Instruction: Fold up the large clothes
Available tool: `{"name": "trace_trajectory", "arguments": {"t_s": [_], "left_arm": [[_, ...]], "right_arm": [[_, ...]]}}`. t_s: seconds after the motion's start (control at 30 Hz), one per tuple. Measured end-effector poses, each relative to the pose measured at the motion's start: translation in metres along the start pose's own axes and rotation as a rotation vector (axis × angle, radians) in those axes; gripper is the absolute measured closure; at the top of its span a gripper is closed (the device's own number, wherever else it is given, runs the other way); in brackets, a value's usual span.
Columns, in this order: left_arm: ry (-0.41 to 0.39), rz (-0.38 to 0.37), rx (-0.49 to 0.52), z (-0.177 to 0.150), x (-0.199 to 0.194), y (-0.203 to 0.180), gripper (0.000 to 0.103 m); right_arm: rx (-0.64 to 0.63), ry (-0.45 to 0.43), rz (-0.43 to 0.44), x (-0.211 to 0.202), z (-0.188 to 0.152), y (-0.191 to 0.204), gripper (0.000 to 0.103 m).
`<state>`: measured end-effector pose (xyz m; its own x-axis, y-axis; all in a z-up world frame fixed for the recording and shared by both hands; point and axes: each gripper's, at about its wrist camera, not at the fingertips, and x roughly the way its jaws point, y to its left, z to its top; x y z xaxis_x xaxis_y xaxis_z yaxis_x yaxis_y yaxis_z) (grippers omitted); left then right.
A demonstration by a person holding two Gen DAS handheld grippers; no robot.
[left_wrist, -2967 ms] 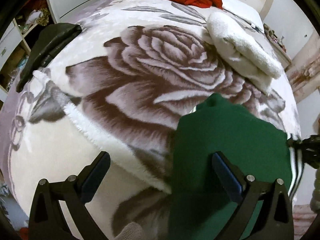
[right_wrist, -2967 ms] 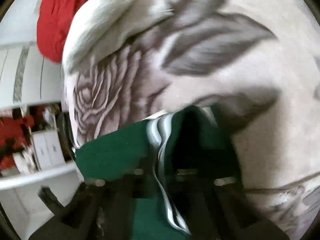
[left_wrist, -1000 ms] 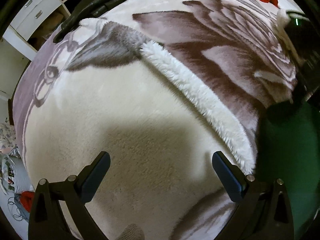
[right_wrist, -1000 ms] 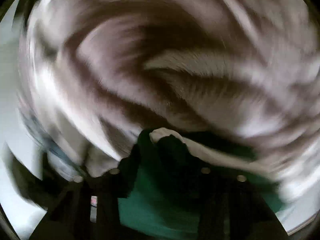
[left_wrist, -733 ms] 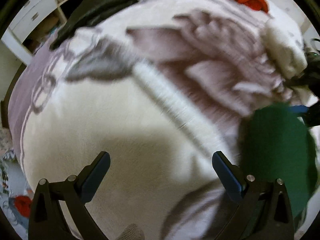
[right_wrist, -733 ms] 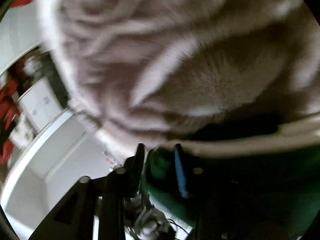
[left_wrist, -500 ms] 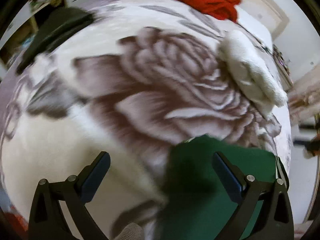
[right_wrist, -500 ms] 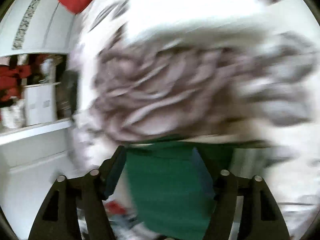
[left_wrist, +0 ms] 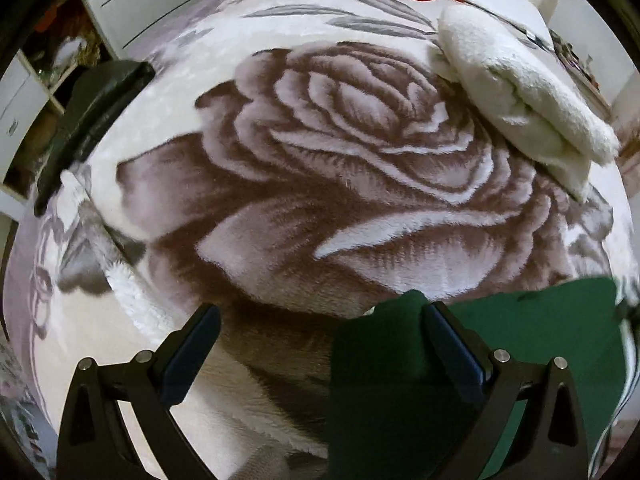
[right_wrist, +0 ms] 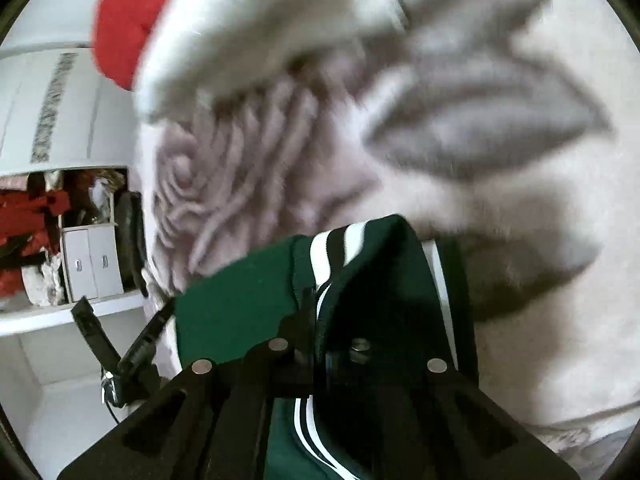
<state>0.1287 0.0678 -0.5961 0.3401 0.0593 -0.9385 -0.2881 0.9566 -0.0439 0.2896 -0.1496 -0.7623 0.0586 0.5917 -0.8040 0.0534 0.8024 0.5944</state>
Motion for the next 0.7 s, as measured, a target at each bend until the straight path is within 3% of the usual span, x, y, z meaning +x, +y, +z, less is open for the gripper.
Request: {"name": "trace_trajectory", "arguments": {"t_s": [0.1,0.23,0.3,0.33,0.37,0.53,0.7], "left_arm": [[-0.002,-0.006,0.009,0.0,0.002,-0.003,0.0],[0.001,0.053,0.033,0.0,-0.006,-0.007,0.0],[-0.006,0.082,0.036,-0.003,-0.018,-0.007,0.0],[-0.012,0.097,0.033,-0.008,-0.027,-0.006,0.0],[-0.017,0.105,0.025,-0.016,-0.038,-0.006,0.0],[0.008,0.124,-0.018,-0.068,-0.068,-0.007,0.0],[0.071,0.16,0.0,-0.116,-0.061,-0.023,0.0]], "right_arm": [[-0.012,-0.068,-0.065,-0.015,0.005,-0.005,0.101],[0.013,0.123,-0.077,0.014,0.016,-0.025,0.097],[0.023,0.144,-0.044,0.002,0.013,-0.026,0.068],[0.023,0.148,-0.038,-0.008,0.01,-0.028,0.039],[0.022,0.13,-0.025,-0.024,-0.001,-0.031,0.034],[0.115,0.168,0.004,-0.075,-0.072,-0.074,0.034],[0.232,0.23,0.105,-0.063,-0.149,-0.107,0.034]]}}
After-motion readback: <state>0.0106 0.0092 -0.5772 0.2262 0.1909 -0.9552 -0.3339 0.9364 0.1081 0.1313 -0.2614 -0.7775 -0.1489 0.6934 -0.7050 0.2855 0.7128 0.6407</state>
